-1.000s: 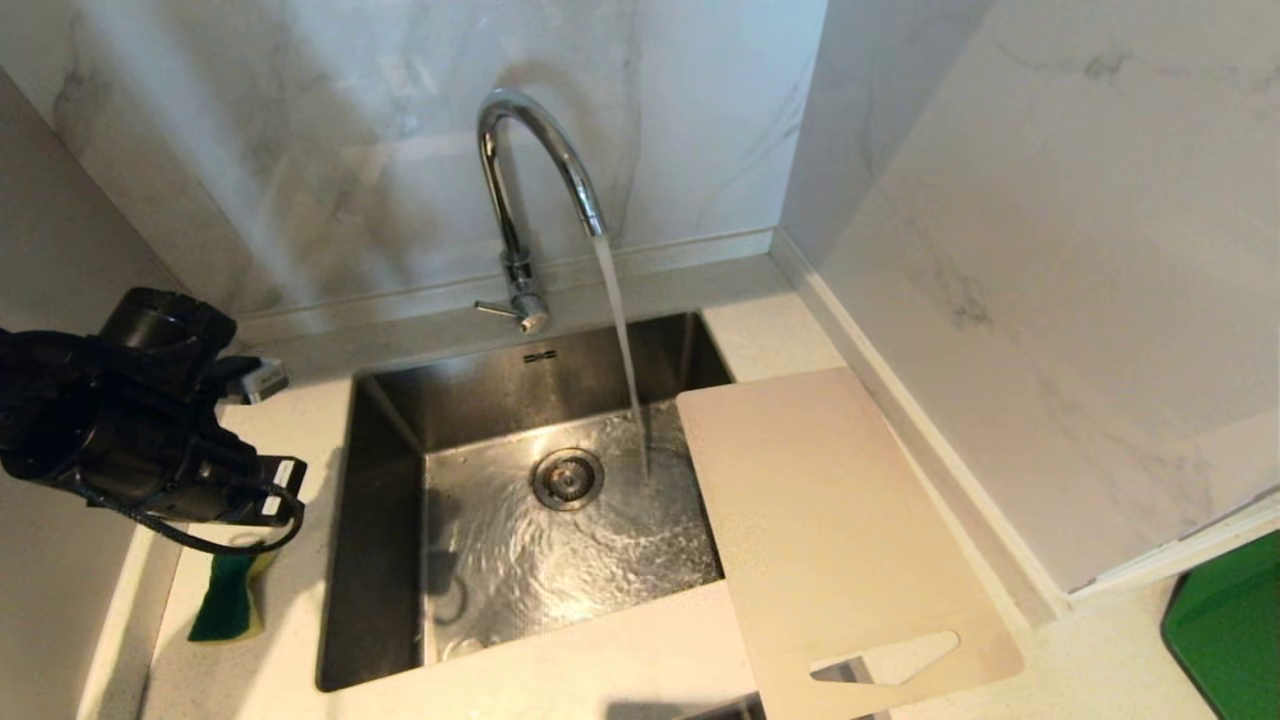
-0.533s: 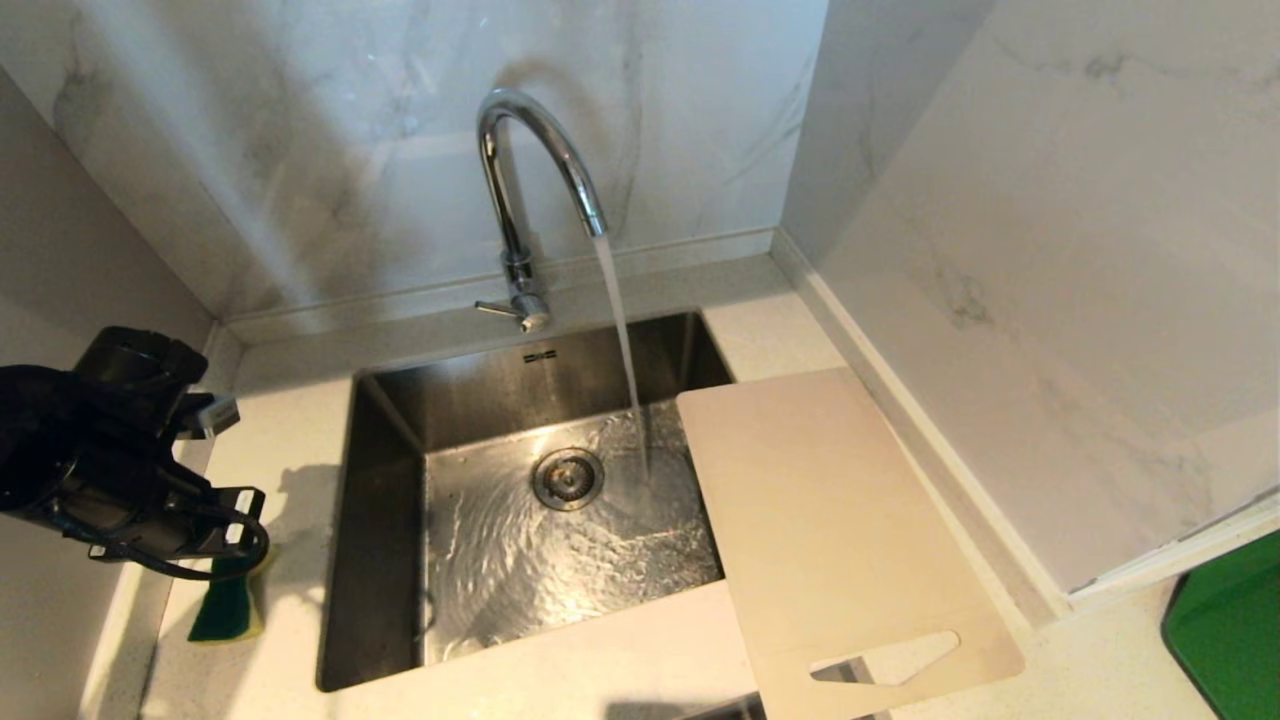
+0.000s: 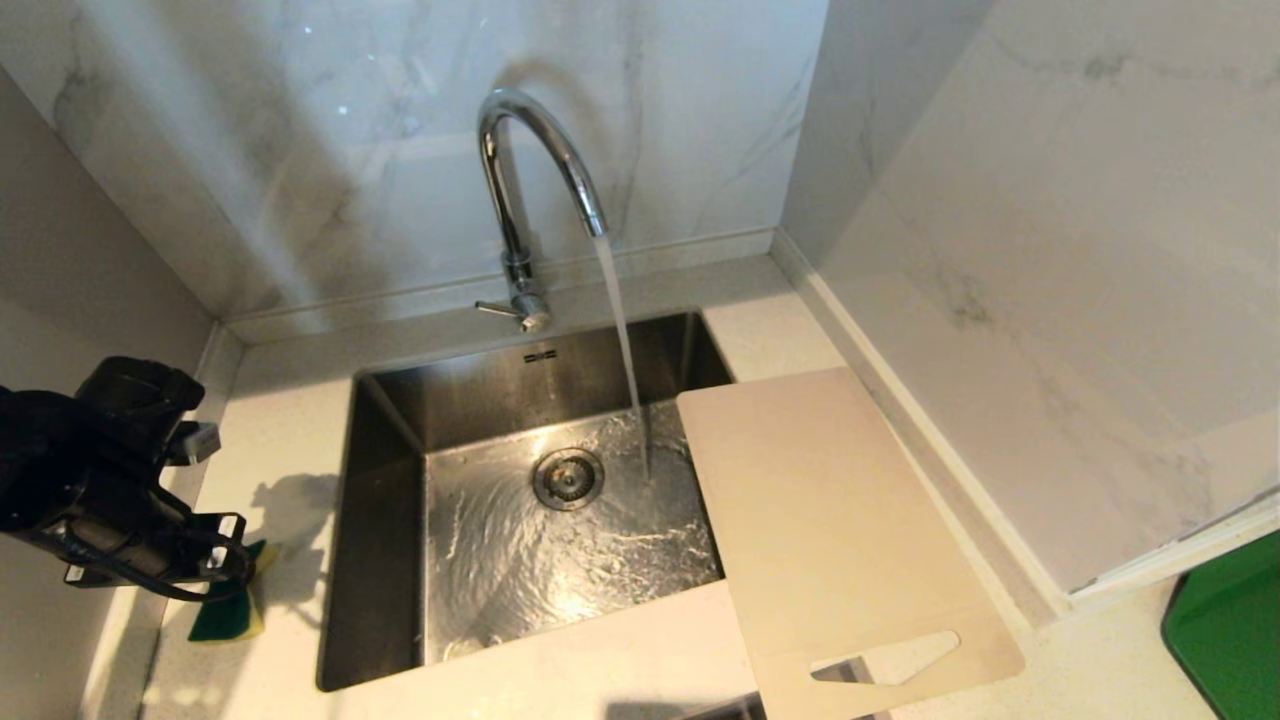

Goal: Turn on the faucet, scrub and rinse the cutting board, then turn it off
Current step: Pick up the cleaning cloth

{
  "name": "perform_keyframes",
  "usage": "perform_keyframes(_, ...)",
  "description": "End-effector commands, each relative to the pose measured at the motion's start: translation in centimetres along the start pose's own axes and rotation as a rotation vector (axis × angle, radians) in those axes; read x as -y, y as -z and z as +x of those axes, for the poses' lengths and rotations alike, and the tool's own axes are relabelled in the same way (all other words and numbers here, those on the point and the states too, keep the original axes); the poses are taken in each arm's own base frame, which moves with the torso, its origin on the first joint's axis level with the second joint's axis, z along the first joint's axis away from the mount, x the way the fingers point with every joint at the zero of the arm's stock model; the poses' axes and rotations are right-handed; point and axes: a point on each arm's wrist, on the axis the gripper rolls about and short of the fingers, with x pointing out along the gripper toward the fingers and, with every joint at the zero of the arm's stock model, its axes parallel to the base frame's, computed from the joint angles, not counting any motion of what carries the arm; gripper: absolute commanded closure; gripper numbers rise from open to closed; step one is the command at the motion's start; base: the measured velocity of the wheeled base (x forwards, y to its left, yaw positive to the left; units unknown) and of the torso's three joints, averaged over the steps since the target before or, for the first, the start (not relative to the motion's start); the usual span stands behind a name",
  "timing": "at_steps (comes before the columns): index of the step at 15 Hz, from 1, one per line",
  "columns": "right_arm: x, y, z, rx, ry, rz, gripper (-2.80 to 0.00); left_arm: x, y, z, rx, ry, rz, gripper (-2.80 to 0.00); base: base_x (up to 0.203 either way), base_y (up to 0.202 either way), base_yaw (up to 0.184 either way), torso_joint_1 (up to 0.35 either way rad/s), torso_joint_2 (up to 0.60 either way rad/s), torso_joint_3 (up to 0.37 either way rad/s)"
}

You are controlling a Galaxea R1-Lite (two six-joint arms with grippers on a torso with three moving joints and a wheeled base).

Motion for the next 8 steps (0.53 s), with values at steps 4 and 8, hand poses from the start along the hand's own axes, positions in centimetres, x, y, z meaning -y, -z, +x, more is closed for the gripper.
perform_keyframes(4,0.0,0.0,0.0,-0.002,-0.001,0.000,0.00,-1.1,-0.3,2.6,0.018,-0.028,-0.063,-2.80,0.000,0.000,0.000,0.000,0.00,0.000)
perform_keyframes(8,0.0,0.0,0.0,-0.002,-0.001,0.000,0.00,-0.9,-0.7,3.7,0.044,-0.019,-0.085,-2.80,0.000,0.000,0.000,0.000,0.00,0.000)
